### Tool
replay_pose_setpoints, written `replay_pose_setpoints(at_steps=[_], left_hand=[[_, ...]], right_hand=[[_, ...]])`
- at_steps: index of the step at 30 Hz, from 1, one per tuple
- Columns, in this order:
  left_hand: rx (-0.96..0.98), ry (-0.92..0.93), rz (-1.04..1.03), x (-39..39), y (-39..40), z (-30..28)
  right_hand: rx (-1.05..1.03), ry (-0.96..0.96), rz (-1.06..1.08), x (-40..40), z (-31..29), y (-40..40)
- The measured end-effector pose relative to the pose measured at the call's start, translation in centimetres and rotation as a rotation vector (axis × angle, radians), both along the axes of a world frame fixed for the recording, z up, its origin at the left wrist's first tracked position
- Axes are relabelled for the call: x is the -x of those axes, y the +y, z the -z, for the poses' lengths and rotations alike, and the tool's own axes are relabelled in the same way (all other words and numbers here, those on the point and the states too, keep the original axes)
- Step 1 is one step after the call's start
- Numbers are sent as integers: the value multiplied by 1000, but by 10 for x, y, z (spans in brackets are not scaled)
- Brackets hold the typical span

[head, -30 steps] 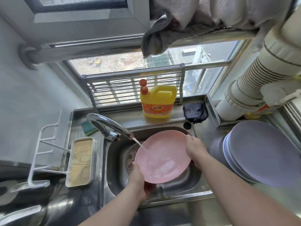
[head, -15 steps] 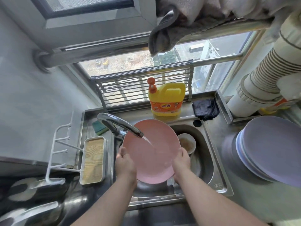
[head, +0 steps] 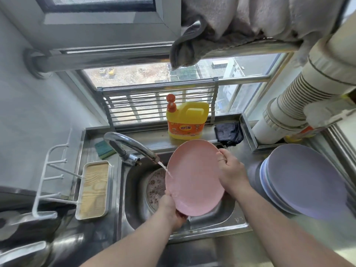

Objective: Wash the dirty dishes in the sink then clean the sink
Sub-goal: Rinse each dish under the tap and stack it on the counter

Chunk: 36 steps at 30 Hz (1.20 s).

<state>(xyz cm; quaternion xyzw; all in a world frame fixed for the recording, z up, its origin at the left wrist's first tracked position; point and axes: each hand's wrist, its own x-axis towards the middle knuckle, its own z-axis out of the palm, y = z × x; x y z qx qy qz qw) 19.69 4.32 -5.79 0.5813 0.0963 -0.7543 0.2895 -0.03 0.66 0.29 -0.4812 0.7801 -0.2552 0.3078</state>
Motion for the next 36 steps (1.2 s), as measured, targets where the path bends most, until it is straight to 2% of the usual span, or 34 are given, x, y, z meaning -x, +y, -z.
replay_pose_setpoints(at_steps=[2, 7, 14, 21, 26, 31, 36], left_hand=[[-30, -46, 50, -1, 6, 1], [-95, -154, 129, -23, 8, 1], [-130, -332, 395, -41, 9, 0], [-287, -306, 503, -53, 14, 4], [-233, -258, 431, -46, 12, 7], [-284, -161, 646, -54, 13, 12], [-190, -275, 616, -49, 7, 5]], right_hand=[[-199, -23, -3, 12, 3, -2], [-497, -307, 271, 18, 22, 23], [-722, -257, 384, 9, 47, 54], [-826, -167, 255, 10, 33, 47], [-693, -159, 205, 11, 10, 22], [-781, -175, 159, 12, -2, 31], [-681, -125, 67, 14, 8, 37]])
